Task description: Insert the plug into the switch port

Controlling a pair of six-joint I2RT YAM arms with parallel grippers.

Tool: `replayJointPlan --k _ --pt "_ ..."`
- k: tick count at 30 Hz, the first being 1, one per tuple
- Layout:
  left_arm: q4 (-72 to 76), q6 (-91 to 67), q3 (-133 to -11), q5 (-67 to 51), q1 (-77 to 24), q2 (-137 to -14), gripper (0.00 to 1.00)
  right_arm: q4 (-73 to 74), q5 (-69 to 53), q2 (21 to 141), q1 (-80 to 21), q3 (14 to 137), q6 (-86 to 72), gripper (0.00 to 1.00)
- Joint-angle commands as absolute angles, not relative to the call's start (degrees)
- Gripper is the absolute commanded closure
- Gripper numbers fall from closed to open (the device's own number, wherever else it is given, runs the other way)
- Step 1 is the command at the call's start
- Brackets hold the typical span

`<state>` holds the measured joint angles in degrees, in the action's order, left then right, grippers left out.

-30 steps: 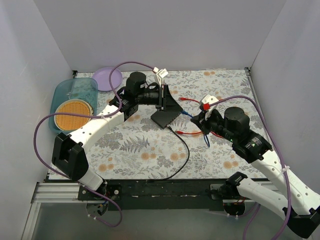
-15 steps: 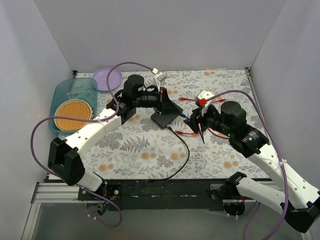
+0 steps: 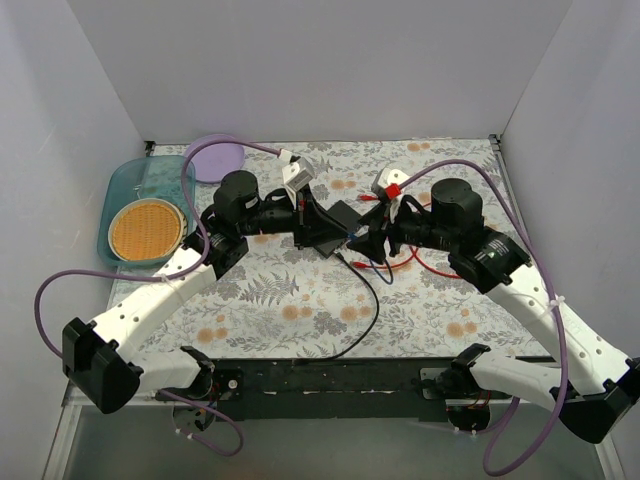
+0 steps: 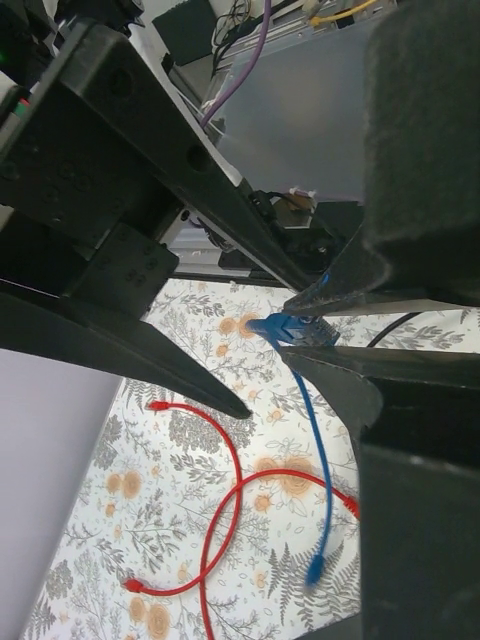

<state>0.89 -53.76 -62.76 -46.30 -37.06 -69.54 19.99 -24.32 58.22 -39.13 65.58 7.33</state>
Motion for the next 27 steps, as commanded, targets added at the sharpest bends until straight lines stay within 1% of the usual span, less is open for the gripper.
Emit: replayJointPlan --k 1,2,4,6,7,8,9,10,12,13,14,15,16,18,24,27 --pt "2.99 -52.73 -64.95 -46.85 -37.88 -69.61 1.0 20.57 -29.71 58.36 -39.46 67.67 6.68 0.36" --pt "2.9 -52.56 -65.13 -46.76 -37.97 -69.7 1.0 20.57 -29.97 58.19 -39.55 67.76 6.68 0.36" --pt "2.99 -52.47 -65.21 -47.11 -38.14 -69.61 1.0 20.65 -30.06 58.27 -39.55 67.85 6.33 0.41" --pt "3.77 -52.64 -65.21 -47.9 -38.41 -69.52 1.0 21.0 -30.06 58.8 -39.64 67.94 6.24 0.51" --pt "4.04 -52.82 -65.39 -47.99 -38.5 -69.35 1.0 21.01 -30.15 58.89 -39.64 67.85 6.15 0.7" --pt "4.3 -53.26 -65.56 -48.08 -38.67 -69.17 1.0 21.01 -30.15 59.23 -39.64 67.85 5.89 0.78" --pt "4.74 -53.61 -65.48 -48.16 -38.76 -69.08 1.0 21.18 -29.8 59.33 -39.64 67.85 5.89 0.96" --pt "4.92 -53.87 -65.48 -47.9 -38.76 -68.91 1.0 21.36 -29.53 59.41 -39.64 67.94 5.89 0.99" --pt "5.89 -55.63 -65.39 -47.2 -38.76 -68.73 1.0 21.62 -26.48 59.33 -39.9 68.03 5.89 0.99" --pt "6.06 -56.77 -65.48 -44.67 -38.76 -68.82 0.91 21.62 -25.32 59.07 -39.82 67.85 5.98 0.99" --pt "5.63 -57.91 -65.74 -43.6 -38.76 -69.17 0.74 21.71 -23.83 58.45 -39.9 67.76 6.32 0.99" --pt "4.75 -59.75 -66.96 -41.77 -38.76 -69.52 0.37 21.71 -21.03 58.01 -39.99 67.68 6.59 0.99" --pt "3.62 -60.98 -67.76 -38.96 -38.76 -70.04 0.22 21.88 -19.44 57.66 -39.99 67.5 6.77 0.99" --pt "0.36 -63.0 -70.82 -37.18 -38.76 -71.98 0.02 22.5 -14.36 56.78 -40.25 67.5 7.55 0.99" --pt "-7.55 -67.67 -75.75 -33.22 -38.76 -76.8 0.02 23.12 -3.8 55.55 -42.27 66.8 8.35 0.99" --pt "-11.07 -69.17 -78.57 -33.75 -38.76 -79.79 0.05 22.5 -0.37 54.85 -43.42 66.36 8.26 0.99"
